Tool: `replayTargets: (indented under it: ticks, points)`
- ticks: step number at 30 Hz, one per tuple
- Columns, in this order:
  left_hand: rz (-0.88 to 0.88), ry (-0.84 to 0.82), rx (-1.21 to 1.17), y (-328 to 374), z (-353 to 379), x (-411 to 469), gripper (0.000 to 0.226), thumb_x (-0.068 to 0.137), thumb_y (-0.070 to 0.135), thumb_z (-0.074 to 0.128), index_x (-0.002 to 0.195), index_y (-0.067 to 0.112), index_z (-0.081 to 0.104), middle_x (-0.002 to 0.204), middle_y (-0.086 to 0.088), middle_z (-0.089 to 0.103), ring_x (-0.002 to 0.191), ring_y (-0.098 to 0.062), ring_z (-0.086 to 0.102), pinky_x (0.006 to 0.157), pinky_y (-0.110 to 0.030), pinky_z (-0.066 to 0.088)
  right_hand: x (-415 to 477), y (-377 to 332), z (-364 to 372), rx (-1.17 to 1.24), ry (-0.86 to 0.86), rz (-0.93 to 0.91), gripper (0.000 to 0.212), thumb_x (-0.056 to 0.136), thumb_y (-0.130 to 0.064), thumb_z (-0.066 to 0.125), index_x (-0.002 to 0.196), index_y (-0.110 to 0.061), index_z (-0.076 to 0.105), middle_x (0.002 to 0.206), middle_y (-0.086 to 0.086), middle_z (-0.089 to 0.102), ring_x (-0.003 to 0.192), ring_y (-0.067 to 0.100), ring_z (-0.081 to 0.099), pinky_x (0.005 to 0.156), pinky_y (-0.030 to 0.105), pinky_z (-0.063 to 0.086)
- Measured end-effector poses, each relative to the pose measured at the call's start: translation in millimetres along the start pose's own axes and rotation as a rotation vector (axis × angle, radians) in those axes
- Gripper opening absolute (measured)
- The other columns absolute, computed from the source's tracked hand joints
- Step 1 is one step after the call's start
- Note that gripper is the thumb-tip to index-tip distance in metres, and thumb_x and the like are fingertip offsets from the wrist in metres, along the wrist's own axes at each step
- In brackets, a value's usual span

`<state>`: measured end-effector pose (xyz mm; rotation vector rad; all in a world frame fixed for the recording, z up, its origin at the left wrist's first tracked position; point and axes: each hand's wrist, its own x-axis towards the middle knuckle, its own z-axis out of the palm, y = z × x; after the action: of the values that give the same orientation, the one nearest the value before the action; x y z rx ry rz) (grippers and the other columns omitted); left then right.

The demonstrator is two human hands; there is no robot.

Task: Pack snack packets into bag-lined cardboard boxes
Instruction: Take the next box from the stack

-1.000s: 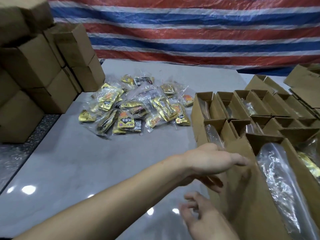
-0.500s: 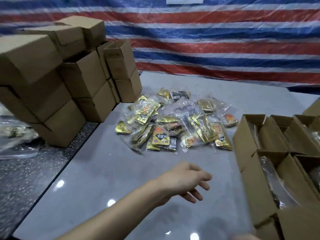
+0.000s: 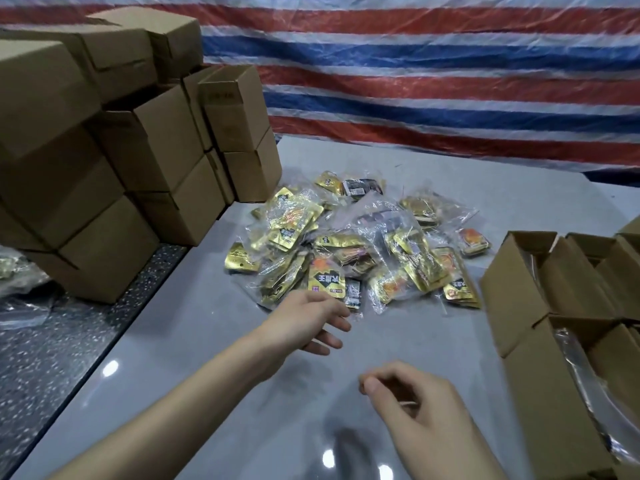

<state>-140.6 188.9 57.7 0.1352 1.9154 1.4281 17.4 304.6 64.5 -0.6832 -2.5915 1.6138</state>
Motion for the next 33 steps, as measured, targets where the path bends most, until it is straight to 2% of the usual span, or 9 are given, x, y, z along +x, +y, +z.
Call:
replayTargets:
  ticks: [7,11,13,16,18,23,25,28,33]
  points:
    - [0.06,0.104,0.067,-1.9,-27.2,23.5,0.018,0.098,0.02,0.059,0.098,0.006,0.071,0.087,-0.003,0.073,0.065,-0.018,0.064,0.063,-0.03,0.052,29.9,3.2,8.6,-0.029,-0.055,-0.036,0.017,0.091,-0.026,0.068,0.077,-0.034,0.072,0.082,-0.016,0.072,0.077,-0.003,0.065,0.073,0.017,0.049]
    - [0.195,0.232,0.295,8.6,-48.0,52.0,0.012,0.095,0.011,0.059,0.093,0.006,0.069,0.086,-0.007,0.068,0.073,-0.022,0.062,0.069,-0.038,0.053,61.1,-2.2,21.8,0.004,-0.057,-0.118,0.016,0.091,-0.024,0.068,0.081,-0.035,0.072,0.084,-0.019,0.074,0.08,-0.003,0.067,0.072,0.015,0.051]
    - [0.277,0.329,0.437,21.4,-64.0,71.2,0.009,0.096,0.015,0.059,0.098,0.012,0.067,0.094,-0.005,0.068,0.081,-0.022,0.064,0.072,-0.036,0.052,83.6,-8.4,30.6,0.023,-0.054,-0.175,0.013,0.092,-0.025,0.067,0.085,-0.035,0.072,0.086,-0.02,0.073,0.083,-0.003,0.067,0.072,0.011,0.048]
    - [0.377,0.466,0.621,49.3,-93.3,99.6,0.028,0.098,0.028,0.057,0.124,0.017,0.06,0.119,-0.001,0.063,0.1,-0.02,0.061,0.082,-0.034,0.05,122.5,-18.8,39.6,0.06,-0.021,-0.256,0.011,0.092,-0.024,0.067,0.087,-0.032,0.072,0.088,-0.019,0.072,0.083,-0.001,0.067,0.072,0.011,0.047]
    - [0.42,0.556,0.78,71.4,-114.6,119.7,0.039,0.097,0.034,0.056,0.133,0.019,0.053,0.128,-0.001,0.057,0.112,-0.023,0.058,0.093,-0.041,0.048,147.6,-26.2,41.8,0.066,-0.006,-0.303,0.009,0.092,-0.025,0.067,0.088,-0.032,0.072,0.092,-0.02,0.072,0.084,0.0,0.067,0.076,0.016,0.05]
    - [0.377,0.726,1.12,134.3,-174.1,171.9,0.051,0.095,0.036,0.054,0.141,0.018,0.041,0.144,-0.008,0.04,0.118,-0.037,0.056,0.094,-0.048,0.043,199.1,-43.3,36.2,0.087,-0.002,-0.376,0.017,0.083,-0.047,0.058,0.095,-0.041,0.068,0.088,-0.018,0.073,0.084,0.003,0.069,0.08,0.032,0.057]
    - [0.34,0.802,1.163,158.9,-197.6,191.6,0.058,0.096,0.035,0.057,0.146,0.016,0.035,0.15,-0.011,0.034,0.123,-0.038,0.054,0.098,-0.051,0.044,215.4,-43.5,33.5,0.091,-0.007,-0.387,0.019,0.082,-0.051,0.057,0.098,-0.045,0.066,0.089,-0.018,0.073,0.084,0.003,0.07,0.081,0.035,0.058]
    - [0.328,0.902,1.14,190.7,-224.4,221.2,0.069,0.095,0.033,0.061,0.153,0.016,0.027,0.158,-0.01,0.027,0.132,-0.038,0.048,0.102,-0.052,0.043,237.3,-37.4,29.1,0.091,-0.019,-0.405,0.011,0.094,-0.039,0.062,0.099,-0.049,0.066,0.09,-0.02,0.073,0.085,0.001,0.069,0.077,0.031,0.057]
    - [0.393,0.962,1.086,224.9,-252.9,263.4,0.067,0.093,0.025,0.063,0.152,0.019,0.032,0.155,-0.007,0.036,0.133,-0.034,0.047,0.101,-0.049,0.044,264.1,-20.8,23.3,0.127,-0.034,-0.393,0.019,0.095,-0.034,0.063,0.098,-0.053,0.065,0.094,-0.021,0.073,0.089,-0.002,0.068,0.079,0.025,0.055]
